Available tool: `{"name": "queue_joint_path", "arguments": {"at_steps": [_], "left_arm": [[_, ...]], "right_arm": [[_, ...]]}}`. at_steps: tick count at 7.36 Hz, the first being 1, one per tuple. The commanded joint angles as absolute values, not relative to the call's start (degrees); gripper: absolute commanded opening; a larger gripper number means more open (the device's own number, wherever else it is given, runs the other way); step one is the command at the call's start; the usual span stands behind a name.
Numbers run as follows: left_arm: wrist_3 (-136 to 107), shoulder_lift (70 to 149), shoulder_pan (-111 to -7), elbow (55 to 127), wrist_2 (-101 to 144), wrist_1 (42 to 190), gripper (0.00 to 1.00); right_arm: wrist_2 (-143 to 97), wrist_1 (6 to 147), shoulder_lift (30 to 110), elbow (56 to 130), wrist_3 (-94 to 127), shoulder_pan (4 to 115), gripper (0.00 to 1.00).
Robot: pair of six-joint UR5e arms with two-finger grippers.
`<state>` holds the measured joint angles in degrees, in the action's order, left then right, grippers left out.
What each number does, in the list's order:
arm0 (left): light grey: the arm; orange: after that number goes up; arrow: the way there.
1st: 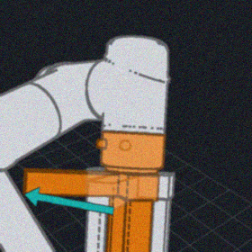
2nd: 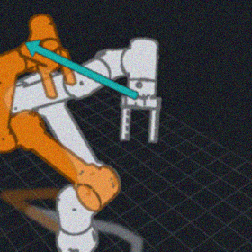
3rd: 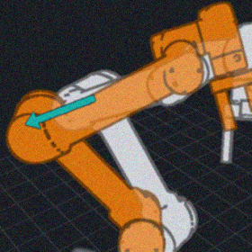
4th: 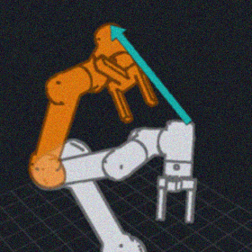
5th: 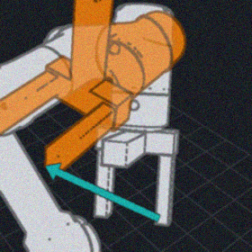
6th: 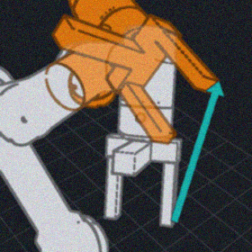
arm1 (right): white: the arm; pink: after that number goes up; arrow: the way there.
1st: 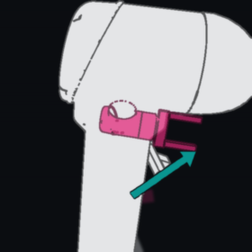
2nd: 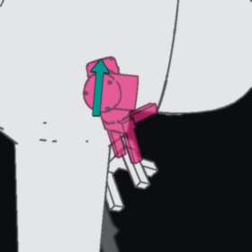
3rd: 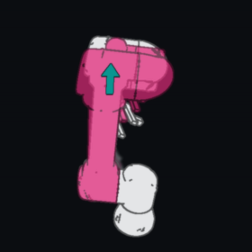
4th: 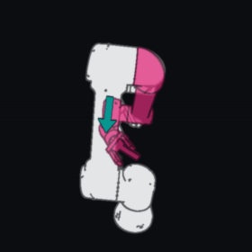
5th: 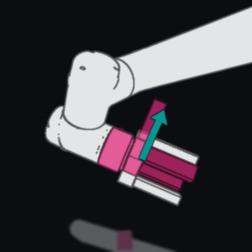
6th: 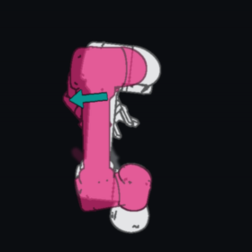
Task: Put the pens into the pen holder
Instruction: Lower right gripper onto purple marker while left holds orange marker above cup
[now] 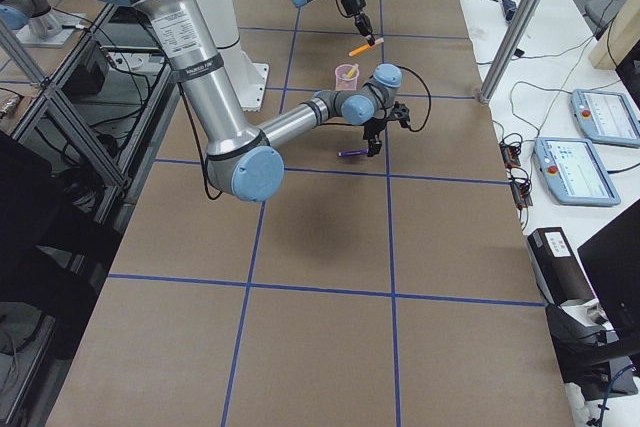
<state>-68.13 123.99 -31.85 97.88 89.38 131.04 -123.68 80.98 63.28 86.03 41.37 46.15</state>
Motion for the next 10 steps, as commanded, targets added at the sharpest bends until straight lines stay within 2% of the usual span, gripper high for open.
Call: {"name": "queue_joint_path", "arguments": {"at_steps": [1,8,10], "left_arm": [[-68.20,124.01,-31.82,97.73,89.38,131.04,0.00],[-67.94,124.01,-31.90,97.73,89.38,131.04,0.00],[-67.94,124.01,-31.90,97.73,89.38,131.04,0.00]], "right_arm": [[-123.75,80.95,63.19,85.00,41.57,45.36,0.72],[-123.75,80.95,63.02,84.37,41.75,44.91,0.49],[-123.75,80.95,63.02,84.37,41.75,44.74,0.47]]}}
